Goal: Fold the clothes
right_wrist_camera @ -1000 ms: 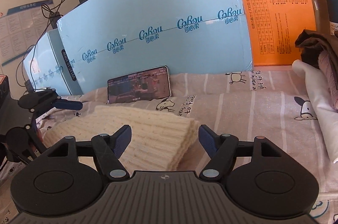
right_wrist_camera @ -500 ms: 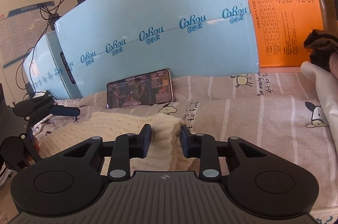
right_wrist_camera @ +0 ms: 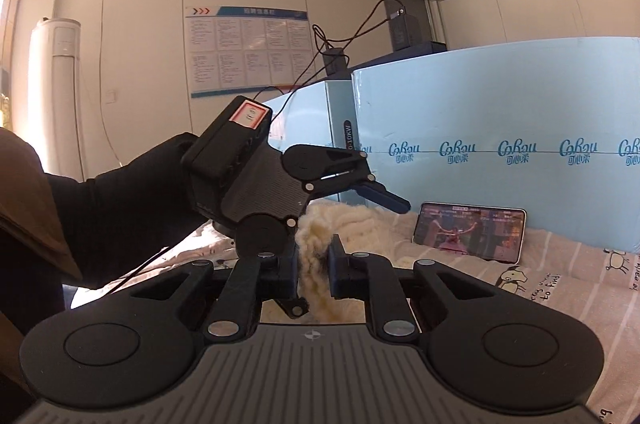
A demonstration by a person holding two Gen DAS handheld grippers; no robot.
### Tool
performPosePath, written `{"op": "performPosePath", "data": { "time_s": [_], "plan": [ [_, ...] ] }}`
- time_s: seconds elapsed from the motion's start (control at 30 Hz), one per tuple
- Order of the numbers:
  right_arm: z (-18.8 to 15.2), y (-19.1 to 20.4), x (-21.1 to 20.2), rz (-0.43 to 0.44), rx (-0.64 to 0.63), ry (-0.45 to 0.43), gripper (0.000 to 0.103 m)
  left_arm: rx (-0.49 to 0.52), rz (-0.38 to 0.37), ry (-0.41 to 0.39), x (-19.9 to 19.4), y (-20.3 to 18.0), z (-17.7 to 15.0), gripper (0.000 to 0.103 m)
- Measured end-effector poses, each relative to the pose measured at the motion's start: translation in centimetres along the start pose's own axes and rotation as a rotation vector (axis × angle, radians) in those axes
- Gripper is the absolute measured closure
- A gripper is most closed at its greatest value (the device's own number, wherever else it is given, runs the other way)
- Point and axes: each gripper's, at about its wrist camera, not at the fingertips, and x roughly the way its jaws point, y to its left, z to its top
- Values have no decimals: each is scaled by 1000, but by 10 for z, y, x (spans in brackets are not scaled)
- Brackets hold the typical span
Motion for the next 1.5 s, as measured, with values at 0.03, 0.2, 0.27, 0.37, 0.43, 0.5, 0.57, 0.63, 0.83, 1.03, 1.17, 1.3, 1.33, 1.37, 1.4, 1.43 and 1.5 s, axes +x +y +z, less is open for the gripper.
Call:
{"op": "performPosePath", "data": {
  "time_s": [0.03, 0.2, 0.27, 0.37, 0.43, 0.5, 0.57, 0.63, 0.83, 1.03, 1.17, 1.3, 1.33, 1.37, 1.4, 1.43, 1.5],
  "plan": [
    [0, 1, -1, -5, -1, 1, 90, -1, -22, 3, -2, 0, 0, 54],
    [2, 5, -9, -10, -5, -19, 90, 25, 22, 6, -31, -17, -4, 83],
    [5, 12, -14, -3, -20, -41, 90, 27, 75, -27, -48, -28, -5, 85],
    [7, 25, -24, 3, -43, -78, 90, 12, 127, -77, -73, -46, -5, 86],
    [7, 35, -31, 5, -56, -92, 90, -4, 148, -112, -92, -63, -5, 86],
    [2, 45, -39, 3, -53, -80, 90, -19, 145, -142, -109, -80, -6, 86],
    [-4, 55, -48, -5, -49, -57, 90, -29, 131, -158, -121, -101, -7, 86],
    [-12, 65, -58, -21, -45, -19, 90, -41, 113, -168, -129, -118, -8, 86],
    [-31, 89, -77, -57, -13, 97, 90, -121, 20, -169, -139, -161, -11, 86],
    [-50, 106, -91, -65, 3, 188, 76, -196, -100, -105, -131, -185, -20, 84],
    [-44, 122, -107, -51, -64, 117, 38, -215, -138, -103, -134, -191, -24, 66],
    [-32, 108, -101, -94, -46, 38, 20, -343, -140, -249, -154, -172, -27, 41],
    [-30, 100, -95, -124, -21, 29, 18, -395, -104, -294, -158, -165, -27, 37],
    [-27, 90, -86, -160, 25, 22, 17, -447, -63, -337, -162, -158, -28, 32],
    [-23, 78, -76, -200, 84, 13, 14, -494, -10, -353, -163, -152, -28, 30],
    [-19, 66, -66, -241, 143, 4, 11, -538, 81, -333, -157, -144, -25, 30],
    [-8, 42, -38, -340, 264, -11, 6, -542, 274, -217, -136, -136, -16, 30]
  ]
}}
